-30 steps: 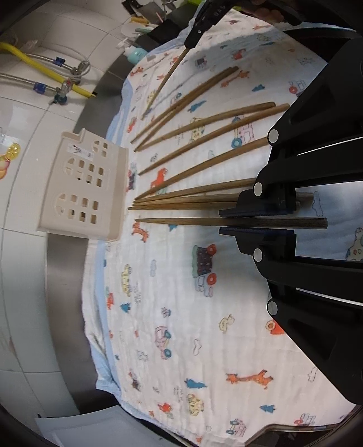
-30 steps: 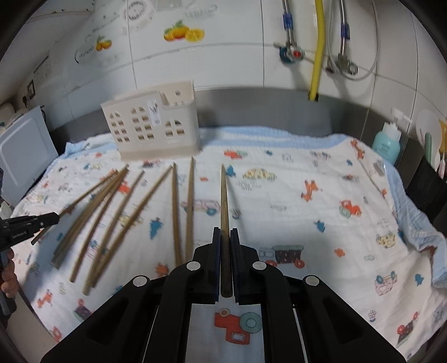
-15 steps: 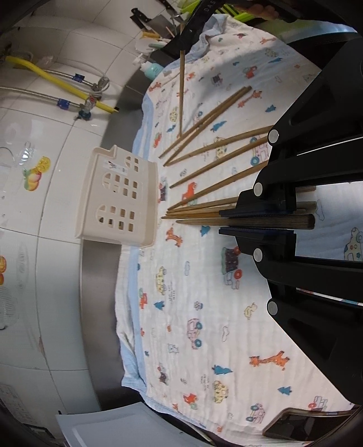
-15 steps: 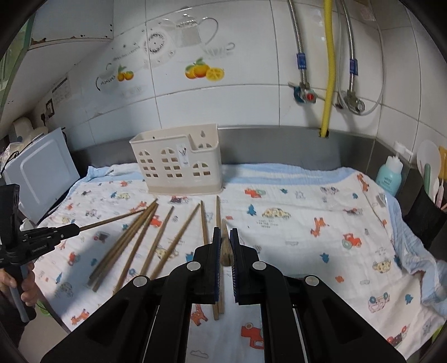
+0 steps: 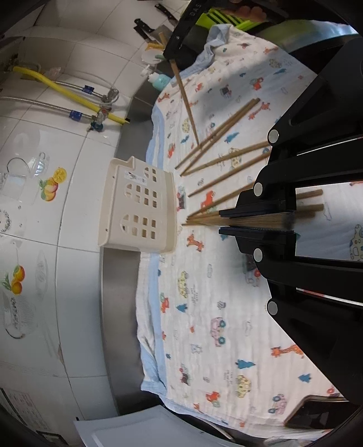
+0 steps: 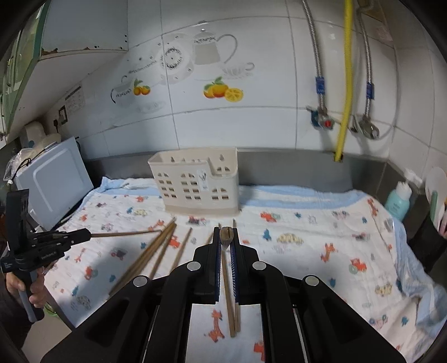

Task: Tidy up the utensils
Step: 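Lift the chopstick with the right tool toward the cream holder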

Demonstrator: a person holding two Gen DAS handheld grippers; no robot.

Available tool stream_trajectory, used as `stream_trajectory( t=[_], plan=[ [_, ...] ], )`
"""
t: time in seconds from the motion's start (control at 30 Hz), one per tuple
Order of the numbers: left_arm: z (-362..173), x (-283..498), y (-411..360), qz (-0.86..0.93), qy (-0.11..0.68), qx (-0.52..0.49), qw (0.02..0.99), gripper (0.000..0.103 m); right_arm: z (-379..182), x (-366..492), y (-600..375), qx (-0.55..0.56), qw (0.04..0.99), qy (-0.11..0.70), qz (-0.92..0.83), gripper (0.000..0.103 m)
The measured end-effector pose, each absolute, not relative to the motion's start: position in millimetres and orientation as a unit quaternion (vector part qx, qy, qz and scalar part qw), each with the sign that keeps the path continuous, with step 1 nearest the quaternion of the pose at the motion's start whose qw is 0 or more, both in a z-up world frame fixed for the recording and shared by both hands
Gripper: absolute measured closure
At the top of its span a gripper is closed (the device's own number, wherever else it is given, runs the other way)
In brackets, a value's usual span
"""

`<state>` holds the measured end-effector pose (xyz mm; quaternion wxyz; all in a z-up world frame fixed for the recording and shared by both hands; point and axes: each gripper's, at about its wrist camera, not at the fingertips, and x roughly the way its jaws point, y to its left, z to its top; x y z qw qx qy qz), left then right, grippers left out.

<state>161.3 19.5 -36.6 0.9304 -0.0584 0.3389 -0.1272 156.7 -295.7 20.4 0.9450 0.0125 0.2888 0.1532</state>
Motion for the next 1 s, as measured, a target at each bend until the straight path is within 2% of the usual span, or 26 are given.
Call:
stream_trajectory(
  t=[0.53,1.0],
  plan=[
    [17.9,204.8,10.6,-0.157,0.322,-0.025,0.933,0.098,131.6,235.4,-272.2,-0.024,0.947,0.252,0.196,0.097],
    [125.3,245.5,-1.3,-0.147,0.207,-0.008,0.967,0.098,105.2,313.2,-242.4,-0.057,0.929,0.32,0.179,0.097]
  ],
)
